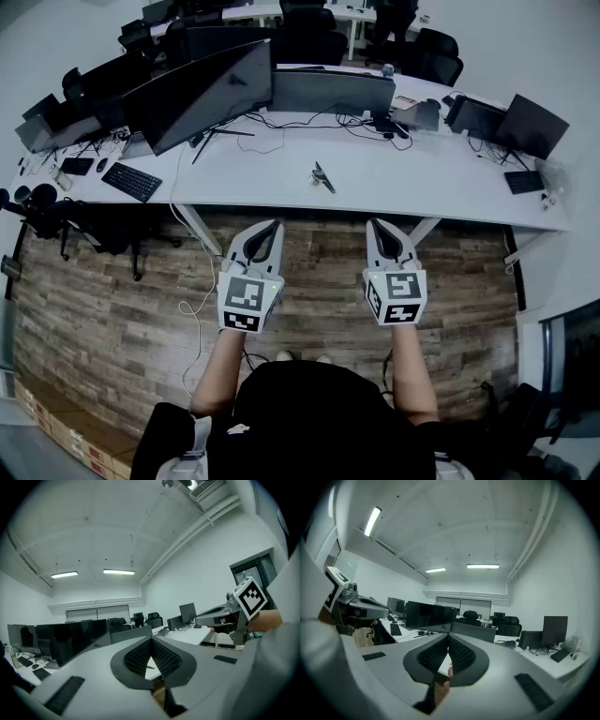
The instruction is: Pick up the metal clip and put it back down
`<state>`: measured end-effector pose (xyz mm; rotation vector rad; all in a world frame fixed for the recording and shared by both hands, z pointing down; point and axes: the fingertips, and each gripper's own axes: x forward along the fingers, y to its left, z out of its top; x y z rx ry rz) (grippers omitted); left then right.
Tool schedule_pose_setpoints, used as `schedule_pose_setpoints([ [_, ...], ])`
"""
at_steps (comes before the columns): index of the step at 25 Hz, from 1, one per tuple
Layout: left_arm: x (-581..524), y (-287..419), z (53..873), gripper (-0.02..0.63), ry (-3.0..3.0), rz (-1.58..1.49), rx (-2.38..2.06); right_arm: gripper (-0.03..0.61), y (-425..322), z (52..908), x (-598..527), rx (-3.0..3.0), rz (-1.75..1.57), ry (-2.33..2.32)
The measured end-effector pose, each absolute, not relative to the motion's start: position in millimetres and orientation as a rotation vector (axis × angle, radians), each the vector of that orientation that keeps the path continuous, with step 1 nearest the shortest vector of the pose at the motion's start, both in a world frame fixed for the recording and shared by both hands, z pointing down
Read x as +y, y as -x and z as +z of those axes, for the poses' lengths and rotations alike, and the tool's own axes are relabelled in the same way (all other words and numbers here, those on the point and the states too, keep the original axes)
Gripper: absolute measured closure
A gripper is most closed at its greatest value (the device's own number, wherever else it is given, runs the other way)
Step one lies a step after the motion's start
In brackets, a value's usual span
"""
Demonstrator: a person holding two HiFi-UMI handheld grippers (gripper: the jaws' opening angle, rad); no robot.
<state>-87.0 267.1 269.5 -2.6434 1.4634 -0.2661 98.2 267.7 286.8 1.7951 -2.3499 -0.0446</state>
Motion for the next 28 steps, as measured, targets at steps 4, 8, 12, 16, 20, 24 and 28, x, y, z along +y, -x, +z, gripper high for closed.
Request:
schedule_pose_setpoints([
  [4, 272, 77, 271, 0.604, 2.643, -0.278, 1.463, 0.554, -105, 289, 272, -2.381, -0.009, -1.792],
  [8, 280, 69, 274, 0.604, 2.638, -0.288, 1.475, 0.554, -110, 293, 278, -2.395, -0.007, -1.771],
  [12, 287, 60, 280, 0.604, 2.634, -0.292, 1.491, 0.554, -115, 299, 283, -2.407, -0.006, -1.743],
  [16, 294, 47, 283, 0.604, 2.627, -0.289, 1.505, 0.554, -125, 305, 289, -2.416, -0.011, -1.720],
  [20, 299, 36, 290, 0.604, 2.630, -0.301, 1.511, 0.552, -133, 311, 293, -2.414, -0.014, -1.699],
  [24, 298, 30, 292, 0.604, 2.624, -0.306, 1.519, 0.552, -137, 313, 290, -2.426, -0.017, -1.685],
  [28, 292, 27, 292, 0.604, 2.616, -0.312, 1.527, 0.552, -140, 315, 284, -2.435, -0.011, -1.676],
])
